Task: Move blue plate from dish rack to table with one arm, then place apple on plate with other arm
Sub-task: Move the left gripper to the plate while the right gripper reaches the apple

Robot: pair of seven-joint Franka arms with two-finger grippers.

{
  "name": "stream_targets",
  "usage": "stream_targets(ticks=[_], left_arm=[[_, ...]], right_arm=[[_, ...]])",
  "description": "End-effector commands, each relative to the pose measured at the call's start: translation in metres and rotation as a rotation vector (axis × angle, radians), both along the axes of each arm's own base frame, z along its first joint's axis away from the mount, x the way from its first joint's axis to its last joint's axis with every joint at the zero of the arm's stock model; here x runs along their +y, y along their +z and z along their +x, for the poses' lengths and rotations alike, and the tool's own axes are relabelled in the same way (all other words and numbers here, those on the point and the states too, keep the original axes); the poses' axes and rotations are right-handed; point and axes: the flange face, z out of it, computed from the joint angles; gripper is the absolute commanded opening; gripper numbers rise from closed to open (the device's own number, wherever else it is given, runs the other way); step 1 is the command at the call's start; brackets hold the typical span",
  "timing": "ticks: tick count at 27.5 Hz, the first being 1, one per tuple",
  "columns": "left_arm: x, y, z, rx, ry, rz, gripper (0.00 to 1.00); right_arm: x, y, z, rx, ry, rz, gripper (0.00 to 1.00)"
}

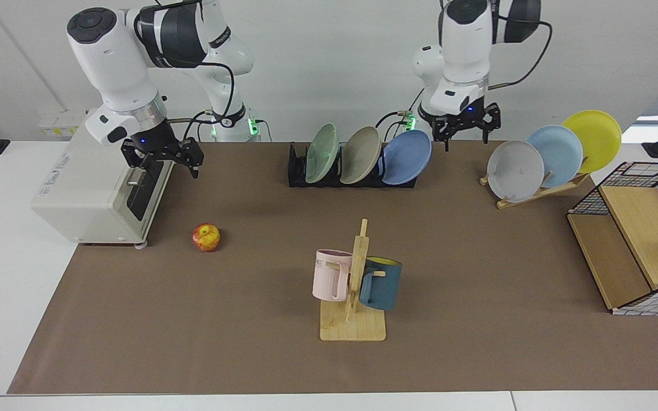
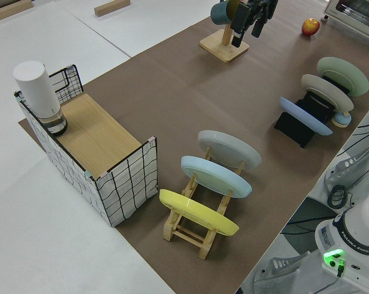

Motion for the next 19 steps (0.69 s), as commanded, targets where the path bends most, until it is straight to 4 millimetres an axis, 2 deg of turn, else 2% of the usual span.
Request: stream_targets(ticks=[1,4,8,10,12,16,19], left_arm=[[-0.003,-0.034,-0.055,-0.068,0.005,0.077,0.99],[-0.019,-0.061,-0.068,-0.087,0.035,0.094,0.99],[-0.023,-0.066,-0.069,-0.112,0.087,0.060,0.99],[-0.023,-0.069,-0.073,-0.105,0.094,0.068,0.99],[-0.023,-0.082,-0.077,-0.117,0.138,0.069,0.99],[-0.041,-0.119,-0.087,-0.202,0.223,0.088,0.99],[-0.041,-0.123,-0.084,-0.198,0.211,0.080,0.99]], right_arm=[[0.005,-0.026,-0.003,-0.004,0.044,-0.004,1.00],[0.005,-0.069,0.003,-0.002,0.034,-0.003,1.00],[0.005,-0.123,0.008,0.003,0.006,-0.004,1.00],[0.006,-0.143,0.009,0.003,0.004,-0.004,1.00],[0.006,-0.163,0.009,0.013,0.002,-0.004,1.00],[0.005,-0.203,0.001,0.010,0.007,-0.009,1.00],[0.003,-0.224,-0.004,-0.004,0.005,-0.011,1.00]])
